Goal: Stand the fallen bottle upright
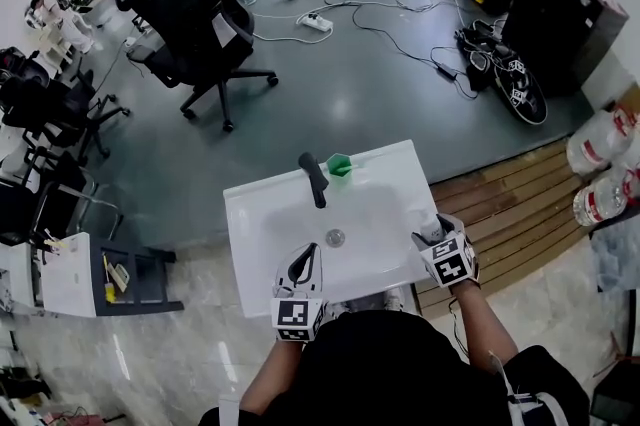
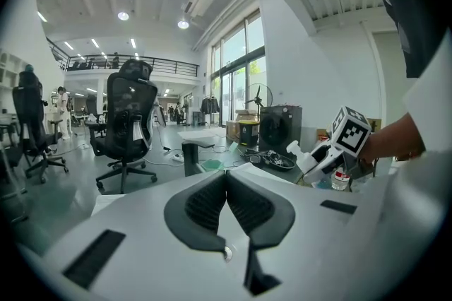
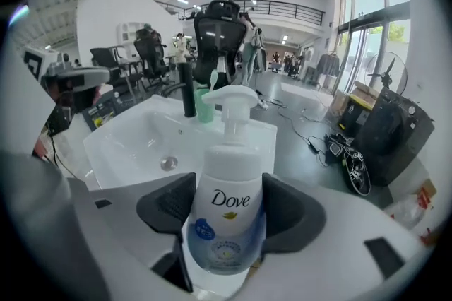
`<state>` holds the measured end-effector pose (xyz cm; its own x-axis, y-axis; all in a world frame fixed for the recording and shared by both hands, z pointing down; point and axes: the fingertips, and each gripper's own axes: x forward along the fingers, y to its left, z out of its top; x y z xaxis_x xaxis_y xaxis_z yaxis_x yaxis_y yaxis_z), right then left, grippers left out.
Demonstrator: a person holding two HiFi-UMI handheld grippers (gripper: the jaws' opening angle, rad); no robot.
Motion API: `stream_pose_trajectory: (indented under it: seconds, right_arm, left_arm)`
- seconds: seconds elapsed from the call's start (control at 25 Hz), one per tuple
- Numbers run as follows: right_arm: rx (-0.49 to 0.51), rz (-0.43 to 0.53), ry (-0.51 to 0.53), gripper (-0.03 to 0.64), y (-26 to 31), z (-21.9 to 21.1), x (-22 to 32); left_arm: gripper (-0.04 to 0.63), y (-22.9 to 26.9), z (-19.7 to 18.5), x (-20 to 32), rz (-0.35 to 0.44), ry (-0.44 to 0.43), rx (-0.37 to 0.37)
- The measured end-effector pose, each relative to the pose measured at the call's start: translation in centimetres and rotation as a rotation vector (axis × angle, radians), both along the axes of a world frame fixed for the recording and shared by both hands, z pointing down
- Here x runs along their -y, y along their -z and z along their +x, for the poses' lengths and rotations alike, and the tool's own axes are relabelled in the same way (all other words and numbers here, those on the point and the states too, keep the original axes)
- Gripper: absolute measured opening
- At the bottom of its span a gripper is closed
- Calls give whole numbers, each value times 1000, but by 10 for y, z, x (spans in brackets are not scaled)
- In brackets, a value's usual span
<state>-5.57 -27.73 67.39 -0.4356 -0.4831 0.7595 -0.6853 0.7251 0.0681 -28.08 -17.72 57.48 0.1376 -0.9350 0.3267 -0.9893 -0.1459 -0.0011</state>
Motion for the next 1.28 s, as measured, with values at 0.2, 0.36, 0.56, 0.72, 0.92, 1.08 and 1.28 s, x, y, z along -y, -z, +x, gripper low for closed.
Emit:
stream_pose_trajectory:
  seconds: [0.2, 0.36, 0.56, 0.72, 0.92, 1.08, 1.28]
  right_arm:
    - [130, 129, -39, 308, 45, -6, 18]
    - [236, 292, -66, 308, 75, -10, 33]
    - [388, 358, -74, 310, 82, -24, 57]
    - [449, 345, -99, 310, 66, -34, 80]
    - [420, 325, -130, 311, 26, -47, 114]
    - [358, 330, -132, 311, 1, -55, 141]
    - [352, 353, -134, 313, -13, -64, 168]
  left_arm:
    - [18, 1, 2, 2, 1, -5, 3]
    - [18, 1, 2, 3, 5, -2, -1]
    - [18, -5, -5, 5, 3, 16, -8]
    - [18, -7, -8, 9, 2, 20, -13]
    - [18, -7, -23, 15, -12, 38, 1]
    - [18, -6, -37, 19, -19, 65, 15]
    - [18, -18, -48, 18, -52, 100, 22]
